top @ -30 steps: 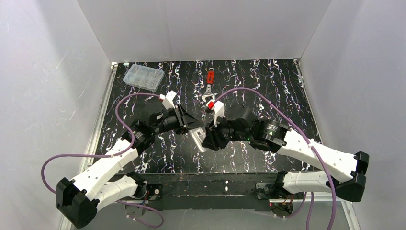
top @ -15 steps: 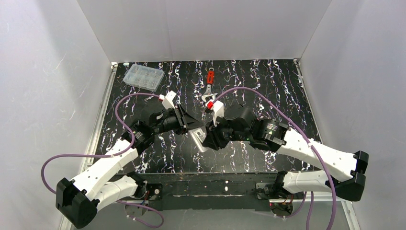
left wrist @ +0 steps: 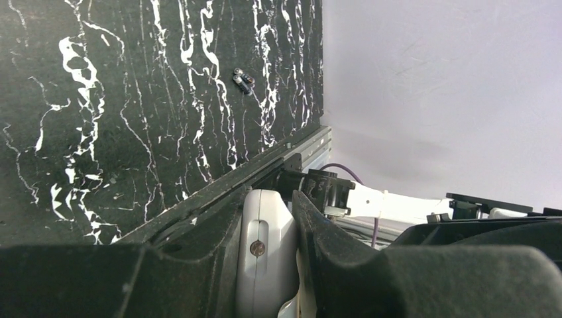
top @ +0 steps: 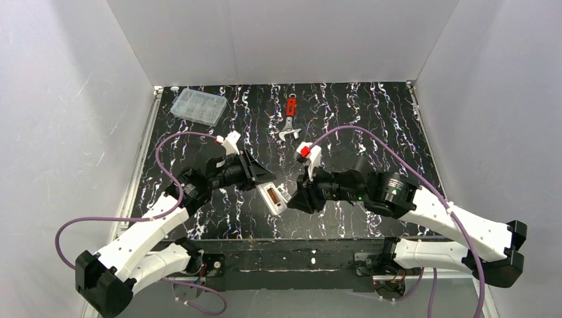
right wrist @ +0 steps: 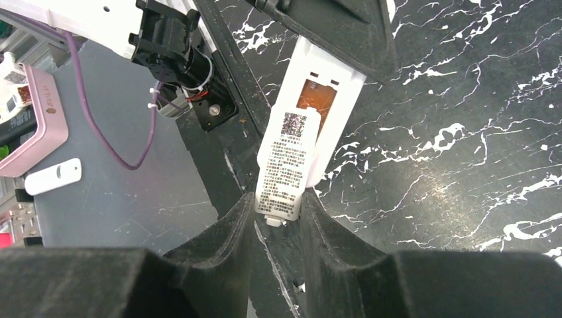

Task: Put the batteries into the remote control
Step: Remove the battery cover from the remote control, then place the battery cover at the center of the board.

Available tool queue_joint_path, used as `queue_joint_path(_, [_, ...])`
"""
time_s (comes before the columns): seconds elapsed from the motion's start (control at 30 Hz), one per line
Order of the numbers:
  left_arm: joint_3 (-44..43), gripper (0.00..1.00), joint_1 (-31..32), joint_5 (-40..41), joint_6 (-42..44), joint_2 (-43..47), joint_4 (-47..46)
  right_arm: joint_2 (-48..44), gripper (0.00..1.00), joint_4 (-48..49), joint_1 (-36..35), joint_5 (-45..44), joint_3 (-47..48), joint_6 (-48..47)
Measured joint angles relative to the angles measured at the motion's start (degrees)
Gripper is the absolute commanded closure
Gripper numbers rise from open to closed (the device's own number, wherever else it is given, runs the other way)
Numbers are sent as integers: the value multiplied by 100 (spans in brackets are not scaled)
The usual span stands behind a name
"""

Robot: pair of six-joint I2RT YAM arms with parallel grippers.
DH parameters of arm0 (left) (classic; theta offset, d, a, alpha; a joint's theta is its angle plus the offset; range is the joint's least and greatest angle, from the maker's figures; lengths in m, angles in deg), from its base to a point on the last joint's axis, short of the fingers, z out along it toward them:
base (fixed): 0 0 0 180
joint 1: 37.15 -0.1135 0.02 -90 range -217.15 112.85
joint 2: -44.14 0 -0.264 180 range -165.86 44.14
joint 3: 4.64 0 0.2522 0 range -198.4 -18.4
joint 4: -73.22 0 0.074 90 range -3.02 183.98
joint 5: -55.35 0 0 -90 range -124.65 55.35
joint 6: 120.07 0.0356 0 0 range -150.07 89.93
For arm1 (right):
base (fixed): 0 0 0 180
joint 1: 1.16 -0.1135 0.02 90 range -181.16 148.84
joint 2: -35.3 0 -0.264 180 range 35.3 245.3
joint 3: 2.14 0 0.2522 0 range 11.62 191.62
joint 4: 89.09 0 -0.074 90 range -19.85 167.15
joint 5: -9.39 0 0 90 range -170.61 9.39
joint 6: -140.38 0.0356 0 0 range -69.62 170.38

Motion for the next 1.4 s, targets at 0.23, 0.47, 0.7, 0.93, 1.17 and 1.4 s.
queue_joint_path(0.23, [-133,100,-2,282,269,254,730,-109,71,68,0,-675,-385,-28])
queue_joint_path(0.47, [-479,100,-20,640,824,901,1862,887,71,-74,79,-1270,-599,-111])
queue_joint_path(0.7, [-702,100,-28,815,1152,1228,2599,1934,71,321,546,-1244,-964,-258])
queue_joint_path(0.93, [-704,100,-31,881,1224,1263,2798,2771,71,973,1019,-1123,-1176,-391])
queue_joint_path(1.17, [-706,100,-42,892,1226,1305,2855,3257,59,1303,1088,-1117,-1215,-501])
queue_joint_path(1.4, [-708,100,-57,894,1263,1322,2905,3427,41,1318,1106,-1128,-1215,-535])
